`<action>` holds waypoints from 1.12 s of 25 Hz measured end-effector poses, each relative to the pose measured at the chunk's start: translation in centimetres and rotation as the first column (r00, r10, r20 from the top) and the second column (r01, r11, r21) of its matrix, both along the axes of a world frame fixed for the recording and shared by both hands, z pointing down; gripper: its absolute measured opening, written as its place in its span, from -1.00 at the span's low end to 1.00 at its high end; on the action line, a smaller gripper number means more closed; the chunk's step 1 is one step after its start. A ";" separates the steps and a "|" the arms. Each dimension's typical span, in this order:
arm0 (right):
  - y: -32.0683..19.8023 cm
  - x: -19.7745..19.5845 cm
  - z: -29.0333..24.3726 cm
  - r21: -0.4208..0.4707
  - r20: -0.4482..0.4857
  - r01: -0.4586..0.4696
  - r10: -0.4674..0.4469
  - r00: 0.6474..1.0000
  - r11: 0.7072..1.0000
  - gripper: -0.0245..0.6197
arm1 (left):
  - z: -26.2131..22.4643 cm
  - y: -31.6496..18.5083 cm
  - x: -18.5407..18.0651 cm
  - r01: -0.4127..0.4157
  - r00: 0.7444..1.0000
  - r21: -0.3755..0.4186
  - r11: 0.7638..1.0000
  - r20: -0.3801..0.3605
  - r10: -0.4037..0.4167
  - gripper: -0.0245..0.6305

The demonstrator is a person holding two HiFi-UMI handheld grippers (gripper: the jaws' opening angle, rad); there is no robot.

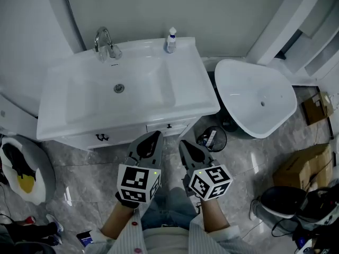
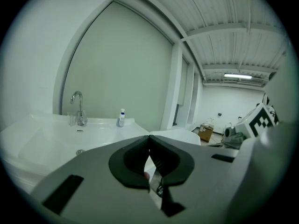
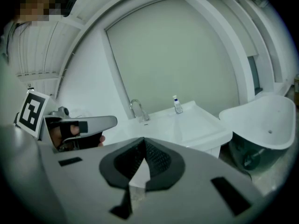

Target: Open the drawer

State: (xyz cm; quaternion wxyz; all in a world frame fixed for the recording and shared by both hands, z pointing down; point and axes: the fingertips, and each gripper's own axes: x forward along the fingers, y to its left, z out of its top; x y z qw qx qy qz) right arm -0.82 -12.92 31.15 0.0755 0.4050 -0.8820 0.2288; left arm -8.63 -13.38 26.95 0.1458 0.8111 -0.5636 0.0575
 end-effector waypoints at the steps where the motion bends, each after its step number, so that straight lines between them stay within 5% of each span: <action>1: -0.2 0.1 0.1 -0.004 0.002 -0.003 0.003 1.000 1.000 -0.90 | 0.2 -0.1 0.1 -0.002 1.000 -0.007 1.000 0.001 0.002 -0.87; 20: -3.5 1.3 4.6 -0.100 -0.010 0.061 -0.062 0.998 0.993 -0.90 | 7.5 -2.6 2.1 0.025 0.999 -0.164 0.986 0.030 -0.020 -0.87; 28: -3.8 1.5 8.1 -0.125 -0.028 0.045 -0.049 0.998 0.991 -0.90 | 13.0 -2.8 3.2 -0.031 0.998 -0.240 0.970 0.047 0.043 -0.87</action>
